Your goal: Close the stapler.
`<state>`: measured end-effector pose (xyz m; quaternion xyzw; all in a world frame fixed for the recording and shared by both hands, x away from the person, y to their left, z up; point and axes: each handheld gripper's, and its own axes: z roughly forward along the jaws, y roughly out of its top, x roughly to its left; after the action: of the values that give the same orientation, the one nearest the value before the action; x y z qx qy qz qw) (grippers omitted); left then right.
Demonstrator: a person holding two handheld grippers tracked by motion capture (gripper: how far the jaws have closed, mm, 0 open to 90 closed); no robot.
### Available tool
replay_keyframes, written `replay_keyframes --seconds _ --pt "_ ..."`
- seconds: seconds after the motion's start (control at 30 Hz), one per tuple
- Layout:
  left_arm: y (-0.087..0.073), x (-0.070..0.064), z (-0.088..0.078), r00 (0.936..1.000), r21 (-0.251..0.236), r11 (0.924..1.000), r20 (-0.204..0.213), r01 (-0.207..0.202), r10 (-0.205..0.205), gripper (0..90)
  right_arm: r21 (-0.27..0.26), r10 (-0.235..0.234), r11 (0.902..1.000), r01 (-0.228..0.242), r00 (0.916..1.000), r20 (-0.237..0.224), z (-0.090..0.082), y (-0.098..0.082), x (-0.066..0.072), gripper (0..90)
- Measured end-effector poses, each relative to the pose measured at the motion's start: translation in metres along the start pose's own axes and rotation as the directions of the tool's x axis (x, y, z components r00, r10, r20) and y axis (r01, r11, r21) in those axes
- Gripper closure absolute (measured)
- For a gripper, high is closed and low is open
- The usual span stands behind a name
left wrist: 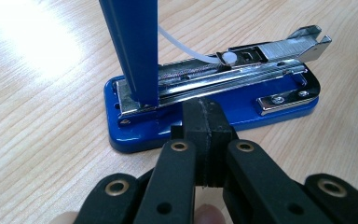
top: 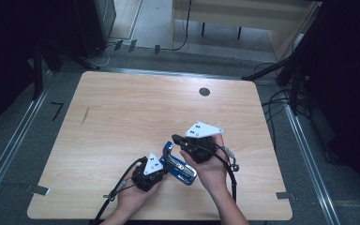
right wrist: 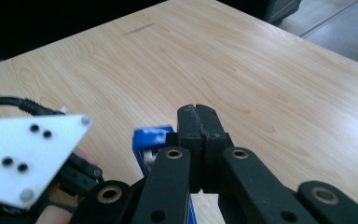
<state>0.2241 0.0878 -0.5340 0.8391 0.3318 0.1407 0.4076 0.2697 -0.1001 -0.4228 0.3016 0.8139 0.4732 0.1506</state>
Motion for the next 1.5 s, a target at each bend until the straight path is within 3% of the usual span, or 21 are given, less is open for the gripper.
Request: replay_keyframes --seconds 0.17,0.37,0.7,1.17,1.5 --pt "0.000 0.000 0.000 1.0000 0.000 1.0000 -0.003 -0.003 0.003 90.0 0.004 -0.032 0.9995 0.032 0.9993 -0.020 0.007 0.012 0.009 90.0" --pt "0.000 0.000 0.000 1.0000 0.002 1.0000 -0.003 -0.005 0.005 90.0 0.034 -0.062 0.9974 0.063 0.9976 -0.029 0.014 0.011 0.016 90.0" --pt "0.000 0.000 0.000 1.0000 0.004 1.0000 0.000 -0.001 0.001 90.0 0.029 -0.057 0.9979 0.058 0.9982 -0.020 0.001 0.000 0.013 90.0" --pt "0.000 0.000 0.000 1.0000 0.009 1.0000 0.003 -0.002 0.002 90.0 0.039 -0.014 0.9992 0.014 0.9999 0.010 -0.025 -0.046 0.005 90.0" --pt "0.000 0.000 0.000 1.0000 0.007 0.9999 0.003 -0.009 0.009 90.0 0.066 0.009 0.9977 -0.011 0.9997 0.025 -0.030 -0.076 0.005 90.0"
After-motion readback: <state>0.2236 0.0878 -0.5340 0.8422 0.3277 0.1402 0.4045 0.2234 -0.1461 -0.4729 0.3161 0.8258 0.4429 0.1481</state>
